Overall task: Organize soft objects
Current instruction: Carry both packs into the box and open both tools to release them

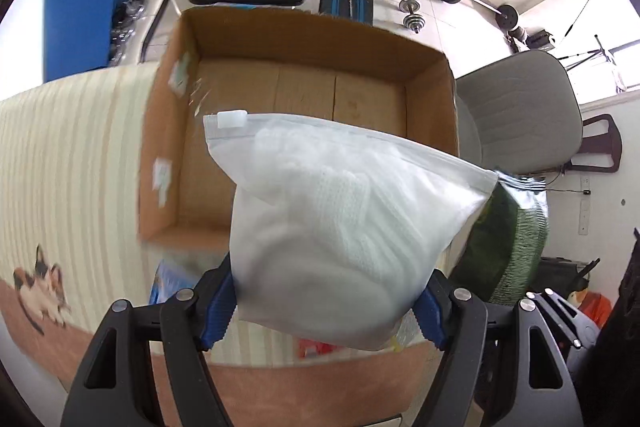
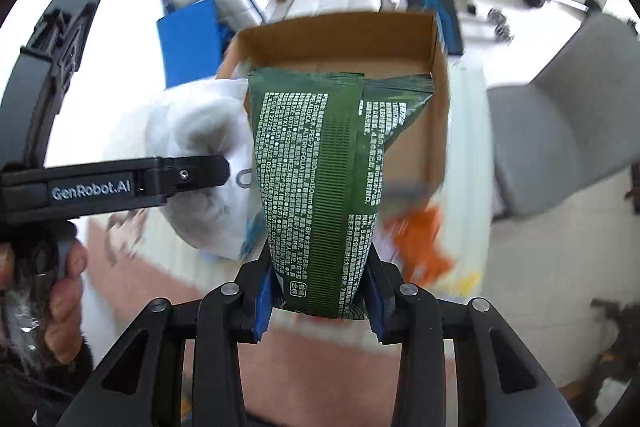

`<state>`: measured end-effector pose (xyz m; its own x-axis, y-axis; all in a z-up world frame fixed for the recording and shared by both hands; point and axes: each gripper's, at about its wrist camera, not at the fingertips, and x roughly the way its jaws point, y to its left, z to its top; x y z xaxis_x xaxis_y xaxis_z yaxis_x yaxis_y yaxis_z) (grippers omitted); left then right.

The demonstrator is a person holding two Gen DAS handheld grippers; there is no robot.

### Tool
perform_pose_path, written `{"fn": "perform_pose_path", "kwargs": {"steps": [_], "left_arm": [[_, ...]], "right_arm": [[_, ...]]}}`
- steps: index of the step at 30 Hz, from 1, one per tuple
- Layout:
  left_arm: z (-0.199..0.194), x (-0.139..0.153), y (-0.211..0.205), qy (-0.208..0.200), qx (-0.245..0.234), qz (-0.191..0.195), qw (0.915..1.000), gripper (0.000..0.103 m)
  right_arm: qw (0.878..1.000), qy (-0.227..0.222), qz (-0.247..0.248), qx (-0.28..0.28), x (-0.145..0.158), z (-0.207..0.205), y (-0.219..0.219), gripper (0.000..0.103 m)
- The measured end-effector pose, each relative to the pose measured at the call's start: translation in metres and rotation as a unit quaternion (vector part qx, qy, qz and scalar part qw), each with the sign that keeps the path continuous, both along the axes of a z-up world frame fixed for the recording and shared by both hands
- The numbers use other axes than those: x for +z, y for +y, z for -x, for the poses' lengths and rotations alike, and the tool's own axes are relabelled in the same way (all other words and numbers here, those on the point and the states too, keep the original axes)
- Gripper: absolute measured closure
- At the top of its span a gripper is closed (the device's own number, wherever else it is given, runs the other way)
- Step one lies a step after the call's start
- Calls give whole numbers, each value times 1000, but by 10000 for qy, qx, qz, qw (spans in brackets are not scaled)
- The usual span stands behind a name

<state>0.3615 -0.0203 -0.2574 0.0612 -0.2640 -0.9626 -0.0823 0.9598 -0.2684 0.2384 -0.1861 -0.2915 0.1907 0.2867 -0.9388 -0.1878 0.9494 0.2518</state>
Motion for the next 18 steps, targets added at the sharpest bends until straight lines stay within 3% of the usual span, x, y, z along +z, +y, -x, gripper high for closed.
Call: {"fn": "perform_pose_path", "kwargs": {"steps": [3, 7, 12, 18], "left_arm": [[-56, -37, 10, 118, -54, -68, 9999, 30], [-108, -88, 13, 424, -53, 29, 9991, 30], [-137, -133, 6, 802, -173, 134, 9965, 30], [-152, -159, 9, 1005, -279, 214, 9943, 29]], "right_arm": [[9996, 211, 147, -120, -26, -49, 11, 63], [9979, 475, 384, -223, -32, -128, 19, 63], [9955, 750, 457, -360, -66, -199, 22, 63], [9934, 936, 606, -268, -94, -233, 37, 63]]}}
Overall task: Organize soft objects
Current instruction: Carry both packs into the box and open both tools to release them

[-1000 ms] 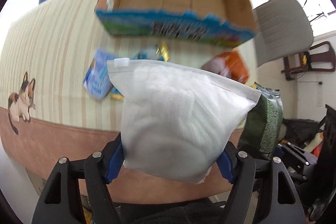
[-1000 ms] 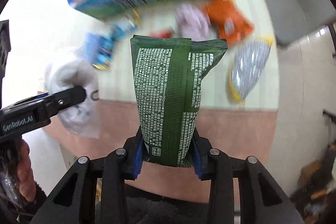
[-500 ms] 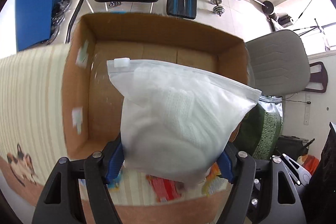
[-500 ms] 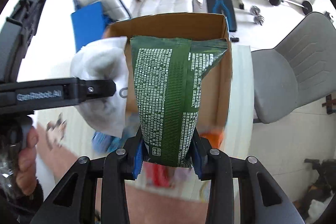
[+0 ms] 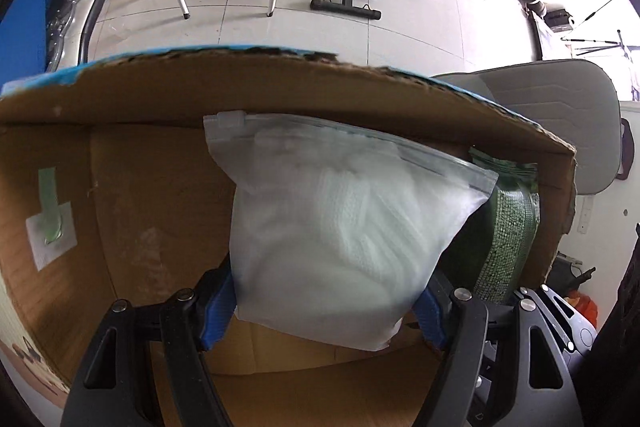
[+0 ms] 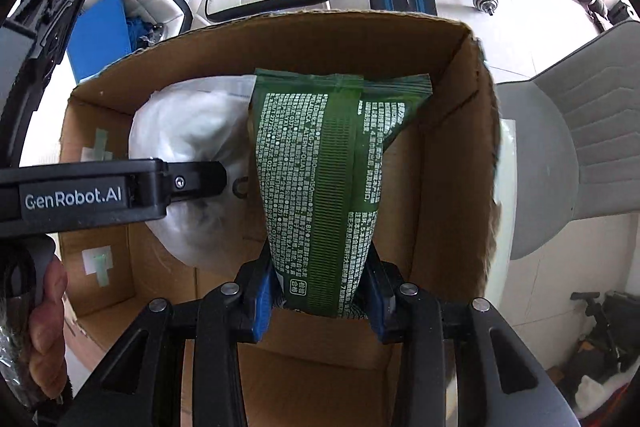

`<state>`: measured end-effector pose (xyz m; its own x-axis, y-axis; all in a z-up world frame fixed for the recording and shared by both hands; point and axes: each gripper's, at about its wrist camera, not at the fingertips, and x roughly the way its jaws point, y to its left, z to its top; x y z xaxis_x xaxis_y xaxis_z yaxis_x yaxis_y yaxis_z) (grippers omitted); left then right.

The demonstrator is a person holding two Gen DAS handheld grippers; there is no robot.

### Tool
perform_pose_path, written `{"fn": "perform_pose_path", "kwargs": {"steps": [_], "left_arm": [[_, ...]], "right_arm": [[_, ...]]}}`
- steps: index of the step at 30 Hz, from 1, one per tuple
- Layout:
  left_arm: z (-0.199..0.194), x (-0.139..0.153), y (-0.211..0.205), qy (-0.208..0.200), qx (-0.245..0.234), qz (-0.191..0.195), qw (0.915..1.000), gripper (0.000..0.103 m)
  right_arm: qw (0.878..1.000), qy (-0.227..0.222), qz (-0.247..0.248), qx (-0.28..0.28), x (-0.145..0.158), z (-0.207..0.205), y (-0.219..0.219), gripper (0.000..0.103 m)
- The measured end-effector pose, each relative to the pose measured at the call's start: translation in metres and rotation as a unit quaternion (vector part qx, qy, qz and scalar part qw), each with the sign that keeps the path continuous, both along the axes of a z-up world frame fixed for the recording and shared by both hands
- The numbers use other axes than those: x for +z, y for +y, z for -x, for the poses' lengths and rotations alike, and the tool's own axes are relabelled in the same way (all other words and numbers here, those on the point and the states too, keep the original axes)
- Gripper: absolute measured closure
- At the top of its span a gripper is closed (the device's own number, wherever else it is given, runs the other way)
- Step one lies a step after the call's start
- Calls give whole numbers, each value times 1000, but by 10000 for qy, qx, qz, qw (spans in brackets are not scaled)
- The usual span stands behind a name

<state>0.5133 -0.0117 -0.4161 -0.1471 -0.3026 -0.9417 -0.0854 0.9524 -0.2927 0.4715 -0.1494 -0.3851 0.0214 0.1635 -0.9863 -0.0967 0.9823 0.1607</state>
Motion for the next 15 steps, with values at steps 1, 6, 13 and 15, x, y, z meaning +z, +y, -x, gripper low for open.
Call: {"fn": "perform_pose_path", "kwargs": {"steps": [1, 6, 13, 15], "left_arm": [[-5, -5, -1, 29, -61, -16, 10000, 27], [-2, -17, -5, 458, -360, -50, 9983, 24], [16, 23, -5, -115, -617, -358, 9974, 3], [22, 41, -1, -362, -589, -488, 9964, 3]], "right_arm": [[10000, 8, 33, -3, -3, -3, 0, 63], [9997, 198, 113, -52, -16, -14, 6, 59], [9990, 108, 409, 165, -2, -2, 28, 10], [9990, 110, 415, 82, 3, 4, 28, 8]]}}
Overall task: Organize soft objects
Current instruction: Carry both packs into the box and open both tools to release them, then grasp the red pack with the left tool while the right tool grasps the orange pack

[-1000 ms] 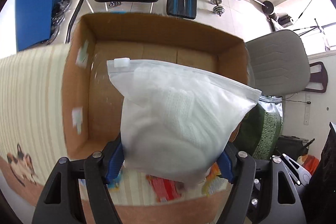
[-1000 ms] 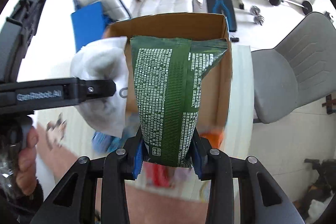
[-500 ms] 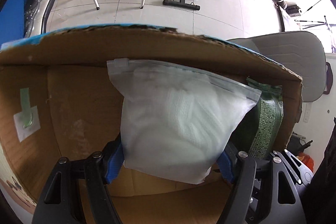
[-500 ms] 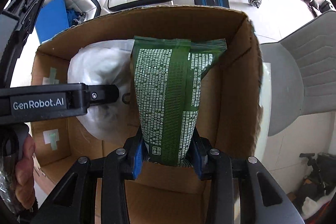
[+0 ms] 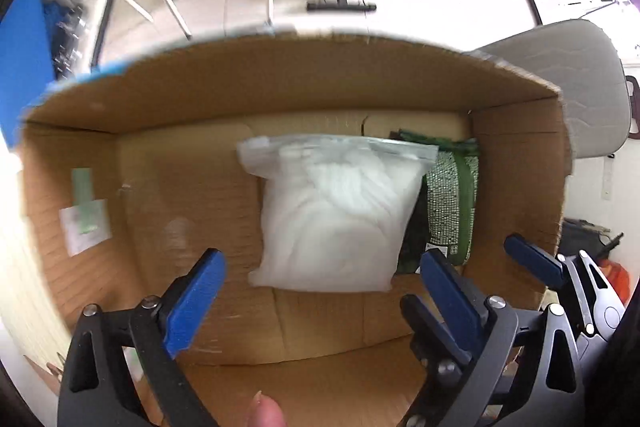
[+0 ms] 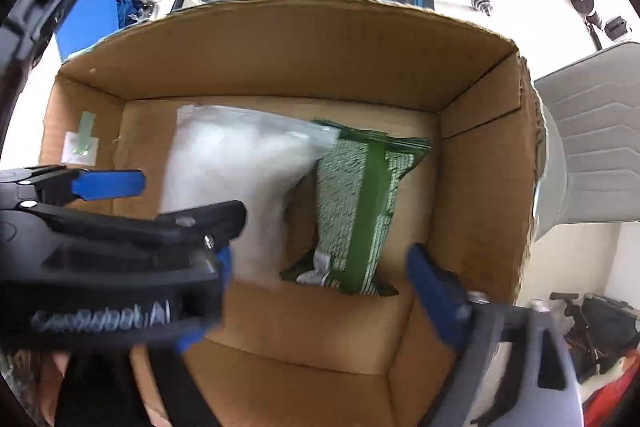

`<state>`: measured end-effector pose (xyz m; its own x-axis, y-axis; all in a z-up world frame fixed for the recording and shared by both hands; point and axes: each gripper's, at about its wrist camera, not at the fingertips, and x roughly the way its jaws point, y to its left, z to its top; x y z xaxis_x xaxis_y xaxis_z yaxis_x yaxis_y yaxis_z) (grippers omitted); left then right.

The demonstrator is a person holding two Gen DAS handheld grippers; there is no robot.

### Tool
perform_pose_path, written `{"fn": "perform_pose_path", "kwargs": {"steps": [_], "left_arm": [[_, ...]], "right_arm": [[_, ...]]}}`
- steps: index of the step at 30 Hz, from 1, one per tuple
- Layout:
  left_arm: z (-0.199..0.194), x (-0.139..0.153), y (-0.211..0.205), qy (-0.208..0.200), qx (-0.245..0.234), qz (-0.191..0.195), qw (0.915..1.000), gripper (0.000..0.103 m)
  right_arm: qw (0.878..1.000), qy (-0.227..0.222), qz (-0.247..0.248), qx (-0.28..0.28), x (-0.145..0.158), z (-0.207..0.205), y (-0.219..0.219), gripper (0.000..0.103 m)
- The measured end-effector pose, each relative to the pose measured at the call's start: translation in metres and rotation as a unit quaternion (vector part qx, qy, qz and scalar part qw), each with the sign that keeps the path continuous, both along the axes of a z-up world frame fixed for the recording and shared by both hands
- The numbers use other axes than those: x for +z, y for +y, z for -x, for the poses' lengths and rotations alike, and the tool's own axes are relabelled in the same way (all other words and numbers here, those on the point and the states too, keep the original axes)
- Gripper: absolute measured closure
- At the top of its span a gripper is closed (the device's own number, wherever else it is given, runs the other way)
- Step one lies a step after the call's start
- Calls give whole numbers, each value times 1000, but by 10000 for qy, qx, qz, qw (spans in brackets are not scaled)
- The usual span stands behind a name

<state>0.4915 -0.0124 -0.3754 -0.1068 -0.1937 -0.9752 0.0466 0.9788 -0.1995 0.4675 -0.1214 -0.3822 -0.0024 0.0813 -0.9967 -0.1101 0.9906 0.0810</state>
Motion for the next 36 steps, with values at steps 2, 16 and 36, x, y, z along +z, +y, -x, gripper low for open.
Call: {"fn": "perform_pose_path", "kwargs": {"steps": [2, 16, 36], "left_arm": [[8, 21, 7, -356, 92, -99, 9993, 1], [75, 130, 38, -2296, 397, -627, 9705, 1], [284, -61, 7, 389, 870, -19, 9954, 18]], "right_arm": [[9998, -108, 89, -114, 9, 8, -2, 6], [9874, -1514, 202, -410, 107, 87, -25, 0], [9949, -653, 688, 339, -6, 218, -88, 20]]}}
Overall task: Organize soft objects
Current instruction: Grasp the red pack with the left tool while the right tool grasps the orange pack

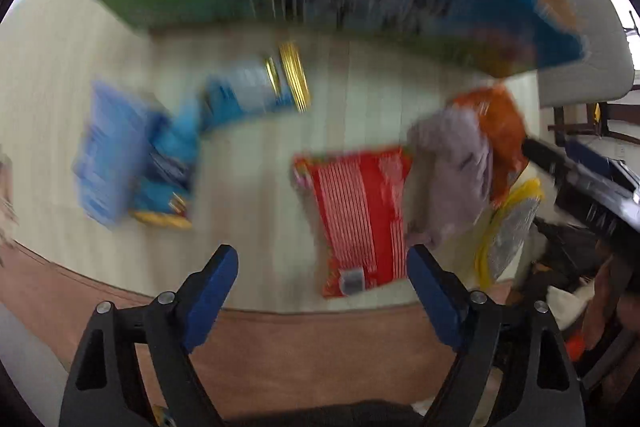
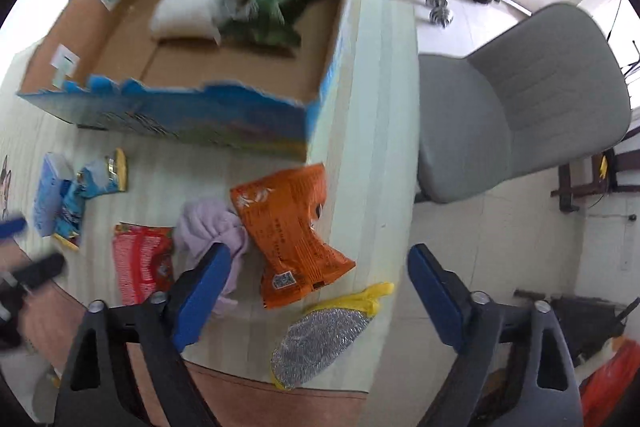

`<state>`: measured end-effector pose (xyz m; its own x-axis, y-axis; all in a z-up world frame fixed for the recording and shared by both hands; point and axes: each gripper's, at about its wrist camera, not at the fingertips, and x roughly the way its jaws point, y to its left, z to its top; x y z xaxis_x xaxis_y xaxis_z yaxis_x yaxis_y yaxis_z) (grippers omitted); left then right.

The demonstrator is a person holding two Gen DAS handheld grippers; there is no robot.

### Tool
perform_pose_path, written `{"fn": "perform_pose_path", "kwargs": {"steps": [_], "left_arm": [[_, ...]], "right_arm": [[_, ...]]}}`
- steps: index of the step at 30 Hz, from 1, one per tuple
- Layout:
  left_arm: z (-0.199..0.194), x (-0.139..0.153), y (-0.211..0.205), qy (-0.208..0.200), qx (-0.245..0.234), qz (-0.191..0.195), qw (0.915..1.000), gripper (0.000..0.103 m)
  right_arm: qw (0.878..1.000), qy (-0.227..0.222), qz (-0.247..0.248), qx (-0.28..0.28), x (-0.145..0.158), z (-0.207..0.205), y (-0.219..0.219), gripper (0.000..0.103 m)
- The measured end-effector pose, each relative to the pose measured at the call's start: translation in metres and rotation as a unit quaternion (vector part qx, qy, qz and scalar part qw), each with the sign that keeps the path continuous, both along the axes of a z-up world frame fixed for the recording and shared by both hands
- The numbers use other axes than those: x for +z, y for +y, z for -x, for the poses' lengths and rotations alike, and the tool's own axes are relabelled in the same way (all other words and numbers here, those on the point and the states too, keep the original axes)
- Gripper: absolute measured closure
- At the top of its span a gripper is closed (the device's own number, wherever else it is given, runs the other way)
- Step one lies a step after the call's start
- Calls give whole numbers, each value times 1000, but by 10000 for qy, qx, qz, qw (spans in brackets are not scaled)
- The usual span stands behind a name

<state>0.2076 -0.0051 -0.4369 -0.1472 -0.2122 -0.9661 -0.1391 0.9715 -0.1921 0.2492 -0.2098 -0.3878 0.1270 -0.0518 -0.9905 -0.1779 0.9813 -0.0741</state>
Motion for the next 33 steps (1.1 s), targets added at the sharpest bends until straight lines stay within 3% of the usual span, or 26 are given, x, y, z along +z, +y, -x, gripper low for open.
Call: {"fn": "perform_pose_path", "kwargs": {"steps": [4, 7, 9, 14, 18, 24, 26, 28, 29, 33], "left_arm": [[11, -34, -16, 324, -15, 196, 9993, 18], [11, -47, -27, 385, -89, 100, 9992, 15], [8, -48, -31, 358, -83, 19, 9993, 16], [6, -31, -40, 225, -317, -72, 9992, 46], [14, -24, -31, 189, -466, -358, 9981, 49], [23, -29, -18, 144, -475, -372, 9981, 35], [20, -35, -23, 155, -583, -399, 9974, 35], [15, -37, -31, 107, -757, -608, 9952, 41], [17, -36, -35, 83, -842, -683, 9941, 50], [32, -23, -28, 70, -765, -750, 9942, 56]], "right_arm": [[9991, 374, -178, -16, -40, -11, -2, 39], [9955, 614, -704, -171, -56, -16, -5, 40], [9930, 750, -874, -244, -60, -14, -5, 48], [9831, 1341, -1191, -371, -63, 8, -5, 59], [9821, 1500, -1129, -137, -56, 36, 4, 59], [9849, 1484, -890, -74, -59, 74, 16, 59], [9867, 1422, -773, -125, -59, 81, 19, 59], [9868, 1462, -684, -145, -62, 86, 20, 59], [9864, 1485, -678, -168, -63, 87, 21, 59], [9835, 1614, -805, -137, -60, 92, 28, 59]]}}
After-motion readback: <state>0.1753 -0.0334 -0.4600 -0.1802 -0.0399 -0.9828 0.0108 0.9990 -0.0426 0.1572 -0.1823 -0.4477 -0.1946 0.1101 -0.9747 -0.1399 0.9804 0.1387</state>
